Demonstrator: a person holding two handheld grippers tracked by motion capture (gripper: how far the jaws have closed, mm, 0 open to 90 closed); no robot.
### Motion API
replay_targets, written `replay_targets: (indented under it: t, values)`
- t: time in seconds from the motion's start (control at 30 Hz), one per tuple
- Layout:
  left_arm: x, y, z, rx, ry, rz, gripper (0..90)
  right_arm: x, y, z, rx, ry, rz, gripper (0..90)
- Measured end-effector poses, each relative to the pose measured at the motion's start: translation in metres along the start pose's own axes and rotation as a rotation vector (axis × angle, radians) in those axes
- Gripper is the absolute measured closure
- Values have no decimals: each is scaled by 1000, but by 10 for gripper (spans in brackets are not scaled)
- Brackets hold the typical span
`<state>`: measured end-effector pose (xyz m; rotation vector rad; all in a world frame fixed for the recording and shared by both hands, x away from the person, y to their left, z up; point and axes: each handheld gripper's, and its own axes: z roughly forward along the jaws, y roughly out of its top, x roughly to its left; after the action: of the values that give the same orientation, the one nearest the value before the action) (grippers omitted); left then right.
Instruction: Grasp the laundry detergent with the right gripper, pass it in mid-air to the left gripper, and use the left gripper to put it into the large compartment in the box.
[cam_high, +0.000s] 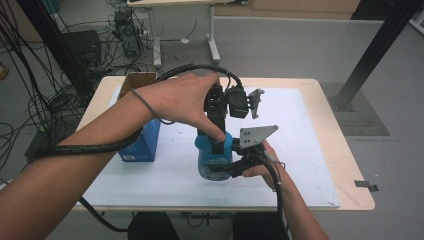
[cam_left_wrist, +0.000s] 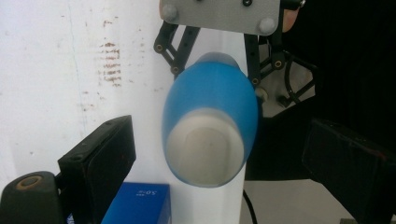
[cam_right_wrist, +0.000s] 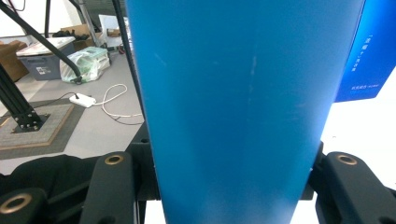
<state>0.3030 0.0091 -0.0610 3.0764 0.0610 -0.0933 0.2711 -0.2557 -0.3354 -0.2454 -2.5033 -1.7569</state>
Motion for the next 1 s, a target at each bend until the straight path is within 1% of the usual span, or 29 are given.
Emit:
replay_targets:
  t: [0.17, 0.3, 0.47, 0.63, 0.7, 0.8, 0.97, 1.0]
  values:
    - [0, 3, 5, 15, -2, 4, 100, 1, 1, -1, -3, -2, 0, 444]
    - [-1, 2, 8, 11, -2, 5, 100, 1, 3, -1, -1, -2, -4, 444]
    - [-2, 3, 15, 22, 0, 8, 101, 3, 8, -2, 4, 0, -13, 444]
    - [-1, 3, 17, 23, -2, 6, 101, 4, 10, -3, 1, -2, -19, 444]
    - [-1, 2, 18, 20, -2, 11, 101, 4, 12, -3, -1, -1, -24, 443]
    - [0, 3, 20, 31, -2, 4, 102, 4, 13, -3, 0, 2, -27, 444]
    - [0, 3, 22, 31, -3, 6, 110, 5, 14, -3, 0, -1, -30, 444]
    - [0, 2, 23, 27, -4, 0, 110, 5, 14, -3, -2, -3, -32, 444]
